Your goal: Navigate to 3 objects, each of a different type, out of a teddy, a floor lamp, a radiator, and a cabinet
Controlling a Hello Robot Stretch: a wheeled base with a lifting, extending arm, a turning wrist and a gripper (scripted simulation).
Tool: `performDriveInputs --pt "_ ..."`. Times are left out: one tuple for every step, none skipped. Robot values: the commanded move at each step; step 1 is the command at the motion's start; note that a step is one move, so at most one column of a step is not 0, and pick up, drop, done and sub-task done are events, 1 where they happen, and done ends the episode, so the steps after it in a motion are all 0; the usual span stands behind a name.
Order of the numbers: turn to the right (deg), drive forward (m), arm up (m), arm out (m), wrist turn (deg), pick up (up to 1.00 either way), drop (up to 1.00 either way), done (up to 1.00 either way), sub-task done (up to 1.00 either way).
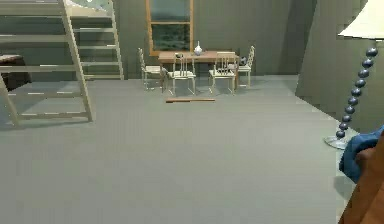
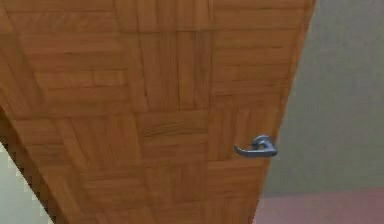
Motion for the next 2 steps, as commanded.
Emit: performDriveInputs --pt "0.0 0.7 0.0 0.0 0.0 0.0 0.0 0.0 0.0" --pt "45.0 0.0 0.0 0.0 0.0 0.0 0.0 0.0 0.0"
